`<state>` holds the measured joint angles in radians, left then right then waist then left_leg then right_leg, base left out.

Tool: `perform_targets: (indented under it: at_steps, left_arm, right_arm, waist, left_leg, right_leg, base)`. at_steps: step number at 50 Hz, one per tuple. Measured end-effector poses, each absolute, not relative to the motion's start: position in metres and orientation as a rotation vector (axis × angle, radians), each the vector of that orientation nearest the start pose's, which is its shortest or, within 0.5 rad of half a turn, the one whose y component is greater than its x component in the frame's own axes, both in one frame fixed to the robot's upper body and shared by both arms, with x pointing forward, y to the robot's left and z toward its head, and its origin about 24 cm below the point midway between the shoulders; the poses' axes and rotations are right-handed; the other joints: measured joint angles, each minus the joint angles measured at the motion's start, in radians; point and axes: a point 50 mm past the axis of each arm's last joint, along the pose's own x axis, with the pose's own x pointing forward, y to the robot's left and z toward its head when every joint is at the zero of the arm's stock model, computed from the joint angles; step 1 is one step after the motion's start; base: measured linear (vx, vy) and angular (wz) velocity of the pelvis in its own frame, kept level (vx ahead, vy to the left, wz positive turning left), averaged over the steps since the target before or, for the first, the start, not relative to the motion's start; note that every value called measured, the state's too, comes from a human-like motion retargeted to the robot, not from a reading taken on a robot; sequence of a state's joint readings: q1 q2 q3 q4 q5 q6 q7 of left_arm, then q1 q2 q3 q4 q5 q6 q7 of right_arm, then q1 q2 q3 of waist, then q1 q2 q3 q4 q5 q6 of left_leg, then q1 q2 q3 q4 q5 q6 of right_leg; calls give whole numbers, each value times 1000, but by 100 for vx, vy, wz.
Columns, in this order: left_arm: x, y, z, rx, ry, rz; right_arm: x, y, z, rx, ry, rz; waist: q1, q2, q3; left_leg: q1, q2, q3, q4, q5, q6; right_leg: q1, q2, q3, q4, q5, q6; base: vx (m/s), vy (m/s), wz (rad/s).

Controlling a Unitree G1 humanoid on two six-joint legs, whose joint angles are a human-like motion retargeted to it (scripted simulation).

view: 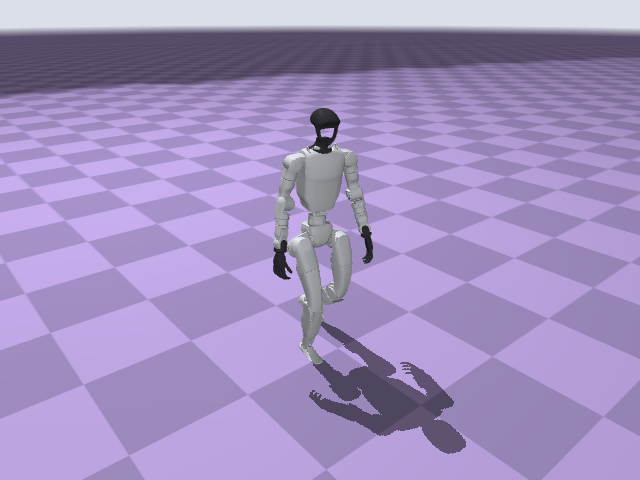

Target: Walk

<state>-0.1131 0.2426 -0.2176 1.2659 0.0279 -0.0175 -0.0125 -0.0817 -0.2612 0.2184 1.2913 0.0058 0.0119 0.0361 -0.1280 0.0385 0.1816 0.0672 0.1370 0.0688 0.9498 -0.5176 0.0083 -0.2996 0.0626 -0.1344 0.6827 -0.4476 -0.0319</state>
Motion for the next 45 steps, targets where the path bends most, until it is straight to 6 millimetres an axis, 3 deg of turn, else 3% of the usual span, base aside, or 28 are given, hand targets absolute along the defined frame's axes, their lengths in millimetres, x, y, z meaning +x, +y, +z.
perform_targets:
  at_steps: [3,7,12,17,19,25,27,30,33,36,40,45]
  left_arm:
    - [115,229,-157,380,1195,-58]
    - [109,231,-158,382,1212,-40]
    - [107,233,-158,366,1221,-21]
    - [101,230,-161,354,1252,-29]
    - [100,228,-162,352,1259,-34]
    - [101,227,-162,346,1273,-36]
    - [105,228,-161,338,1268,-32]
    - [115,230,-158,330,1237,-30]
    - [137,234,-150,348,1164,-28]
    - [155,237,-141,379,1095,-25]
    - [181,242,-128,406,1009,-9]
    - [206,241,-114,419,921,-9]
  right_arm:
    - [124,-238,-152,-385,1184,50]
    - [152,-241,-141,-446,1098,56]
    - [189,-238,-125,-482,982,79]
    - [203,-231,-118,-505,932,137]
    - [202,-228,-120,-512,941,163]
    - [171,-221,-138,-493,1063,218]
    - [152,-219,-147,-470,1132,233]
    - [124,-216,-158,-435,1233,262]
    - [110,-217,-162,-413,1285,277]
    - [101,-217,-164,-401,1306,273]
    - [103,-218,-163,-394,1287,259]
    - [120,-218,-158,-391,1228,235]
  waist:
    - [47,39,1]
    - [126,32,6]
    - [198,-45,23]
    - [212,-119,16]
    - [207,-141,8]
    - [209,-199,-24]
    - [208,-227,-35]
    - [195,-263,-48]
    - [168,-285,-43]
    - [128,-290,-37]
    - [78,-260,-20]
    - [32,-173,4]
  left_leg:
    - [-144,89,-22,290,70,-5]
    - [-320,103,-21,415,-5,36]
    - [-456,11,46,159,-62,63]
    - [-474,-124,79,-334,63,32]
    - [-459,-166,83,-492,117,23]
    - [-436,-229,116,-510,203,47]
    - [-419,-260,130,-473,209,70]
    - [-376,-313,141,-451,178,114]
    - [-279,-378,133,-550,185,143]
    - [-204,-421,111,-578,158,159]
    - [-81,-432,58,-646,130,161]
    - [14,-366,-31,-655,49,159]
  right_leg:
    - [48,92,2,-38,-13,-30]
    - [125,136,45,-82,-46,-39]
    - [232,76,118,-115,-117,-27]
    - [303,-12,157,-129,-194,-15]
    - [316,-41,166,-105,-230,-14]
    - [336,-124,177,65,-319,0]
    - [331,-181,165,161,-287,26]
    - [287,-289,132,354,-135,70]
    - [193,-377,131,554,-20,77]
    - [110,-440,115,669,-38,52]
    - [12,-440,90,635,-132,19]
    - [-55,-318,75,325,-149,35]
  base:
    - [40,-13,-59]
    - [45,-9,-72]
    - [51,-4,-55]
    - [54,0,-26]
    - [52,3,-18]
    - [53,6,-38]
    - [51,9,-38]
    - [50,12,-21]
    - [49,14,-1]
    - [50,13,20]
    - [49,11,30]
    - [48,7,59]
